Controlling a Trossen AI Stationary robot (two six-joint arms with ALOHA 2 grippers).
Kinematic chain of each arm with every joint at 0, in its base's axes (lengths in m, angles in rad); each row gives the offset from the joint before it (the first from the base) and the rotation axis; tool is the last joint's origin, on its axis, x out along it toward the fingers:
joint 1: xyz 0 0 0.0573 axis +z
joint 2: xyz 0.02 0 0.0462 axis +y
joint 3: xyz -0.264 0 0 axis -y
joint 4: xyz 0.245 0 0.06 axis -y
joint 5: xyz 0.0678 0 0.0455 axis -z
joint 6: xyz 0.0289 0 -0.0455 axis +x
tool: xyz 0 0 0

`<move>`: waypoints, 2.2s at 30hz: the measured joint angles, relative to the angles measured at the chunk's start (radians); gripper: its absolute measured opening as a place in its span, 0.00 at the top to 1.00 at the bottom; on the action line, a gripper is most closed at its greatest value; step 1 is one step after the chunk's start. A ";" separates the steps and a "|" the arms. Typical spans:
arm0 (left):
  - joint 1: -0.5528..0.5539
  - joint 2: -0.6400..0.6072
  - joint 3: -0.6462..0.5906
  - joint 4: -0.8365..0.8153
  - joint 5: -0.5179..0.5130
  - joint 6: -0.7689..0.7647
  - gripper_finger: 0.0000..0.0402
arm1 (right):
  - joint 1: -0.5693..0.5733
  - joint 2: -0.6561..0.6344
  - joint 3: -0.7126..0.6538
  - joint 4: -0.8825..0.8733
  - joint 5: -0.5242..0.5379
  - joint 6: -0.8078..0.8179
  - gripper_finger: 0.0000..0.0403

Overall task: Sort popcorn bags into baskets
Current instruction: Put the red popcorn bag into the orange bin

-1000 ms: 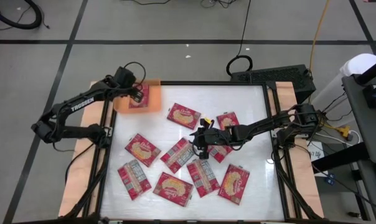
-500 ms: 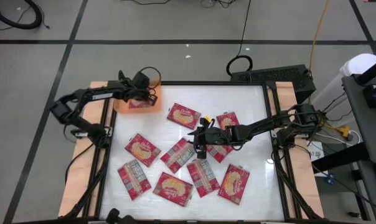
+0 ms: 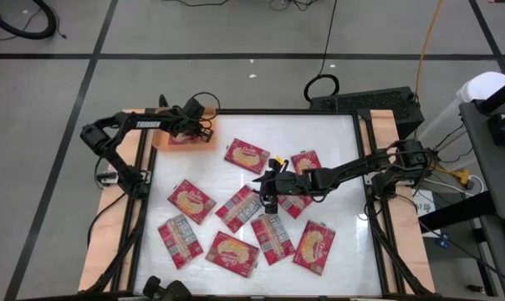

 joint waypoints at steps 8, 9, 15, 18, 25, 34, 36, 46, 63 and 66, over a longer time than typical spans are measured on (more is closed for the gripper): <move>0.010 -0.047 -0.004 -0.113 -0.129 -0.006 0.99 | 0.001 0.000 -0.007 -0.008 0.000 0.003 0.63; 0.016 -0.051 -0.004 -0.123 -0.143 -0.012 0.98 | 0.001 0.000 -0.013 -0.003 0.000 0.004 0.63; 0.040 -0.059 -0.004 -0.130 -0.164 -0.025 0.93 | 0.001 0.000 -0.049 0.021 -0.001 0.016 0.63; 0.039 -0.066 -0.004 -0.111 -0.133 -0.021 0.93 | 0.001 0.000 -0.062 0.019 -0.001 0.045 0.63; -0.028 -0.187 -0.003 -0.125 -0.145 -0.028 0.92 | 0.010 0.000 -0.070 0.021 0.000 0.089 0.63; -0.010 -0.219 -0.001 -0.121 -0.347 -0.025 0.92 | 0.049 0.000 -0.071 0.100 0.001 0.117 0.63; 0.006 -0.188 -0.003 -0.144 -0.345 -0.030 0.92 | 0.059 0.000 -0.071 0.122 0.001 0.113 0.63; 0.004 -0.073 -0.003 -0.155 -0.473 -0.097 0.92 | 0.081 0.000 -0.071 0.132 0.002 0.080 0.63; -0.165 -0.316 -0.003 -0.114 -0.388 -0.028 0.92 | 0.080 0.000 -0.071 0.132 0.008 0.073 0.63; -0.232 -0.446 -0.003 -0.106 -0.394 0.002 0.92 | 0.079 0.000 -0.071 0.132 0.009 0.099 0.63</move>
